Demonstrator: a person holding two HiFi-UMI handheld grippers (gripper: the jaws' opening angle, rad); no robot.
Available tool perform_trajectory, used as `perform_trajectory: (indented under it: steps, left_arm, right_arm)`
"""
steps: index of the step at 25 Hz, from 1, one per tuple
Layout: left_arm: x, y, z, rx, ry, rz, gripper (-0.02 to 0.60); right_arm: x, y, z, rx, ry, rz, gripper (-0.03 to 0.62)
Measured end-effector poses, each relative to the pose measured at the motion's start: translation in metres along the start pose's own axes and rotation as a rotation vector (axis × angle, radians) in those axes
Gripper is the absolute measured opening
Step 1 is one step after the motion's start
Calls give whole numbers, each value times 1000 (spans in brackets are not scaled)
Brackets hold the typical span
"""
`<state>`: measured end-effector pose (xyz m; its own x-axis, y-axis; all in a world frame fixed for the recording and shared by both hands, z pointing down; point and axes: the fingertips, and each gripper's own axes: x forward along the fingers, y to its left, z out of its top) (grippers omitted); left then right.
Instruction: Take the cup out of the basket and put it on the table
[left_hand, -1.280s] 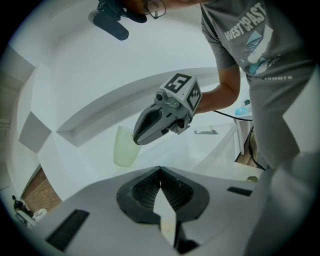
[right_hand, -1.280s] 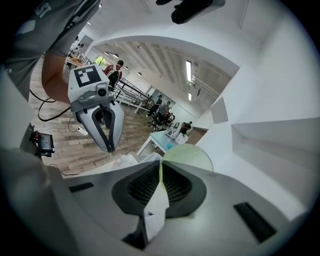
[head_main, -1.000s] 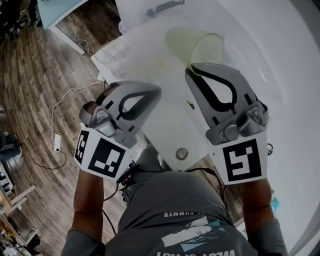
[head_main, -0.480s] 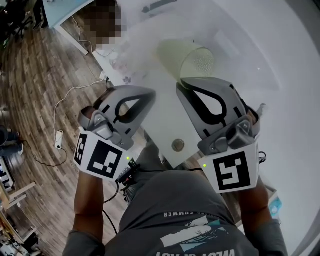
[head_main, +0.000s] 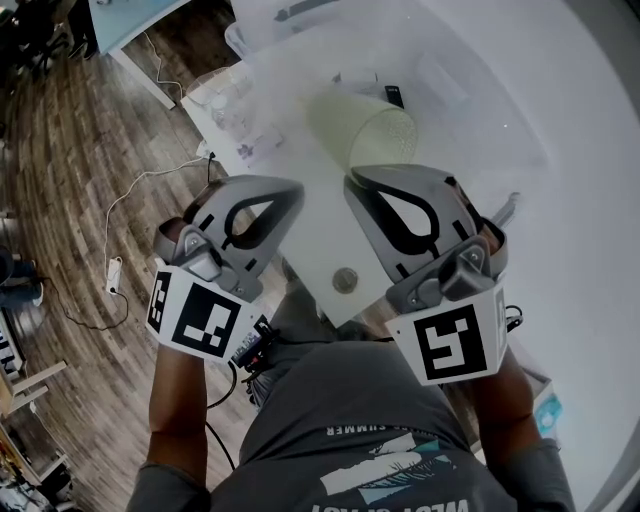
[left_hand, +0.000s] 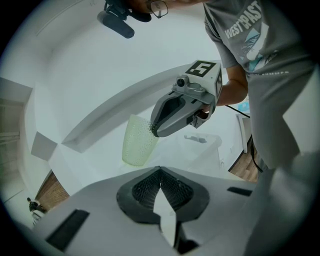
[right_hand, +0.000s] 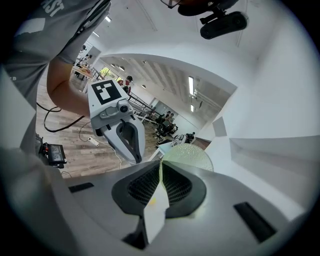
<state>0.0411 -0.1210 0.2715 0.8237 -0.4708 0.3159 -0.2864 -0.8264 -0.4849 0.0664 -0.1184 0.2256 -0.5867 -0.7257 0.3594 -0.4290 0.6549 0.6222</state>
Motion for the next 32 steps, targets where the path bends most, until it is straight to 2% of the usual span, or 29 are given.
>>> perform_trajectory:
  steps: [11,19,32]
  left_arm:
    - [-13,-33,2,-30,24,36,11]
    - [-25,-55,-11,-71,38,63,11]
    - [-48,-90,-54,-169,73,92,11]
  right_arm:
    - [-17,40,-10,18,2,56,31]
    - [-17,81,-19,25,23,128,31]
    - [6,157,-50,54,90,263,31]
